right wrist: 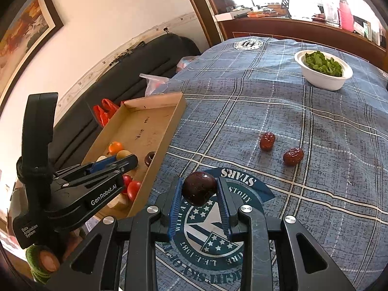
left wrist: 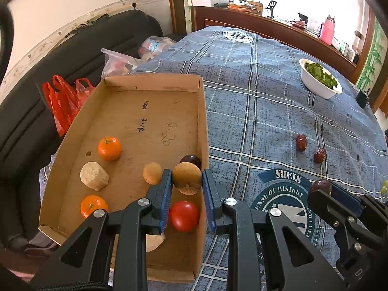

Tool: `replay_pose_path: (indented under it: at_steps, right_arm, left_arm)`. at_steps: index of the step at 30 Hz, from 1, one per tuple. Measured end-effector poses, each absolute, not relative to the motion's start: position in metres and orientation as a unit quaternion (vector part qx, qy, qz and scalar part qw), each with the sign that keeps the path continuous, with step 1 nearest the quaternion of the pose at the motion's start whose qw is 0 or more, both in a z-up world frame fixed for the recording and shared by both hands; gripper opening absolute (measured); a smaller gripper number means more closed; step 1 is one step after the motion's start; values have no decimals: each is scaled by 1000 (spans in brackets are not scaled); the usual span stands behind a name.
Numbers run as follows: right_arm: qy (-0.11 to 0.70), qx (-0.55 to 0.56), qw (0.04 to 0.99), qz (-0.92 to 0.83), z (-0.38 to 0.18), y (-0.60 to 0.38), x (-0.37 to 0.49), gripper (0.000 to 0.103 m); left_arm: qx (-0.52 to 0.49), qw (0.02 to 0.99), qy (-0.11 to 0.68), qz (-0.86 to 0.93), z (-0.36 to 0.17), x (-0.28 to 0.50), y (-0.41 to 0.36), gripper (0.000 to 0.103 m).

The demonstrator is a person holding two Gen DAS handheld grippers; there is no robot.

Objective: Organize fruits
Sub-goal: 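Carry the tan fruit over the tray with the left tool while the right carries the plum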

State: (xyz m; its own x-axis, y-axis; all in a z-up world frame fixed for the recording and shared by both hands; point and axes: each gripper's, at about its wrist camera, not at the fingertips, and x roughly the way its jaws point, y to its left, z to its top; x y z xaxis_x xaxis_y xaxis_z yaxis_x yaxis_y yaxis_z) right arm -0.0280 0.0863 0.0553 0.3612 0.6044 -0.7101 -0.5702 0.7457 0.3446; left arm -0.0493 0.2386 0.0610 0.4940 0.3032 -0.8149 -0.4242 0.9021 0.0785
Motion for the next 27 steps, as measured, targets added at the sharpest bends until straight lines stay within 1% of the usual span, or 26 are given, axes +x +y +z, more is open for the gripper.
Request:
replay_pose_path:
  at_steps: [16, 27]
  right_arm:
    - [433, 10, 822, 371, 62, 105, -26, 29]
    - [427, -1, 815, 393, 66, 143, -19, 29]
  left_arm:
    - [-72, 865, 443, 225, 69, -52, 256, 22]
    - [-87, 858, 433, 262, 78, -49, 305, 23]
